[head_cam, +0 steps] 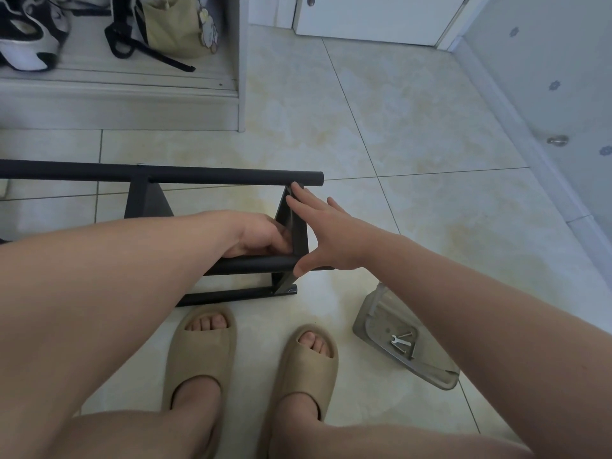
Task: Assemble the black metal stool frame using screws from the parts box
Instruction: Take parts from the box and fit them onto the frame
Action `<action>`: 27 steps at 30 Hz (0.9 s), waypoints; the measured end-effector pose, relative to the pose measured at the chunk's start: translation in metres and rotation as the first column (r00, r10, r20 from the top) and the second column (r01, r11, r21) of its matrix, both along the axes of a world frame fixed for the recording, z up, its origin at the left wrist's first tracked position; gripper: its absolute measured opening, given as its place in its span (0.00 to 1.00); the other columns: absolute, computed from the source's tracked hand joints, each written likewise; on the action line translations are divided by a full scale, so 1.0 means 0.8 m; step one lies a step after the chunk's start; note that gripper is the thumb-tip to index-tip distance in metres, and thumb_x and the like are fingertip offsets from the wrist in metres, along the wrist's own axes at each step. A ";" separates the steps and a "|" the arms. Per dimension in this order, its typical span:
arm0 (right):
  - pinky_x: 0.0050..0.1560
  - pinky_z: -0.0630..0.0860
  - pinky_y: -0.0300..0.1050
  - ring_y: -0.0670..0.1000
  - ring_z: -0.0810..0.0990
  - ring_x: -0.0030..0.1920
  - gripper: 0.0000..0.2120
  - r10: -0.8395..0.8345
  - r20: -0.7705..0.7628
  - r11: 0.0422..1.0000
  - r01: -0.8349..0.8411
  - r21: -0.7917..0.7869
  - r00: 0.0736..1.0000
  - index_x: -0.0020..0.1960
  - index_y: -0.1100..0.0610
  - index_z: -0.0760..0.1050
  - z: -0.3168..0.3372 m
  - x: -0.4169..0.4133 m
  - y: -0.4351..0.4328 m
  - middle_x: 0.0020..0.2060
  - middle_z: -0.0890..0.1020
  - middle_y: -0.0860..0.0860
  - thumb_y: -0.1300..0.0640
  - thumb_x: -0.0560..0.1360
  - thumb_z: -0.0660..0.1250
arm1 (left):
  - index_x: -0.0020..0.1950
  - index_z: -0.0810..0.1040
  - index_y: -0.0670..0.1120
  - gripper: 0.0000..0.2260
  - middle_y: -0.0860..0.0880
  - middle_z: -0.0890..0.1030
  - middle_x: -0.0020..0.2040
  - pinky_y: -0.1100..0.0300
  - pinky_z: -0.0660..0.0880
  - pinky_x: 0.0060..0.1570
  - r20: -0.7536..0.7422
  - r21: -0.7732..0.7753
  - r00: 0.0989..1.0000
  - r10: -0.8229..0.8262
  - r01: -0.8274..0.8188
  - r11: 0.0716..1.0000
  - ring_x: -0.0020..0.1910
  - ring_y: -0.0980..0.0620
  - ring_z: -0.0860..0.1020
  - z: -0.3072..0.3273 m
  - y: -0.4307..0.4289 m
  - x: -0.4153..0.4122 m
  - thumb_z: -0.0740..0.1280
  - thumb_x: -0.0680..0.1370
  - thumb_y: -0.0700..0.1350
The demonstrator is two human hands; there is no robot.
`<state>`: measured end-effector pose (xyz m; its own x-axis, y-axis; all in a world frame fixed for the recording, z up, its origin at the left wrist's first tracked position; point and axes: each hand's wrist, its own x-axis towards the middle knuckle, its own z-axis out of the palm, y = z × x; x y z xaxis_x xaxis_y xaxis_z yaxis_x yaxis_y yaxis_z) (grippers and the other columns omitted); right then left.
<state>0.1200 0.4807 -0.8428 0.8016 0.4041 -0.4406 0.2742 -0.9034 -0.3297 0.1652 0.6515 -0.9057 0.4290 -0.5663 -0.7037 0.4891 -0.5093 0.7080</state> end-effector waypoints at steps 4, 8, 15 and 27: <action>0.80 0.38 0.53 0.45 0.38 0.81 0.60 0.001 0.001 1.000 -0.001 -0.003 1.000 0.83 0.55 0.42 0.001 0.000 0.001 0.82 0.37 0.49 0.41 0.68 0.79 | 0.50 0.82 0.41 0.09 0.43 0.85 0.45 0.49 0.76 0.60 -0.117 0.006 0.993 -0.032 0.033 0.999 0.46 0.45 0.82 0.003 -0.001 0.000 0.62 0.80 0.36; 0.80 0.38 0.53 0.45 0.38 0.81 0.59 0.004 0.008 1.000 -0.004 0.002 1.000 0.83 0.56 0.42 0.000 -0.003 0.001 0.82 0.38 0.49 0.41 0.68 0.79 | 0.50 0.82 0.40 0.08 0.42 0.85 0.45 0.49 0.76 0.61 -0.138 0.047 0.990 -0.022 0.028 0.999 0.44 0.46 0.81 0.002 -0.003 -0.003 0.63 0.81 0.39; 0.80 0.39 0.54 0.45 0.39 0.81 0.60 0.004 0.010 1.000 -0.004 0.002 1.000 0.83 0.55 0.42 -0.001 -0.002 0.000 0.82 0.38 0.49 0.41 0.68 0.79 | 0.48 0.82 0.40 0.09 0.42 0.85 0.45 0.48 0.76 0.62 -0.015 -0.005 1.000 -0.007 0.007 1.000 0.47 0.43 0.83 -0.003 -0.002 0.000 0.63 0.77 0.31; 0.80 0.38 0.53 0.45 0.39 0.81 0.59 0.003 0.007 1.000 -0.003 -0.002 1.000 0.83 0.56 0.42 0.000 -0.001 0.001 0.82 0.37 0.49 0.41 0.68 0.79 | 0.52 0.81 0.42 0.09 0.45 0.84 0.44 0.52 0.75 0.57 -0.174 0.001 0.985 -0.018 0.018 1.000 0.46 0.47 0.80 0.004 0.001 -0.001 0.61 0.81 0.39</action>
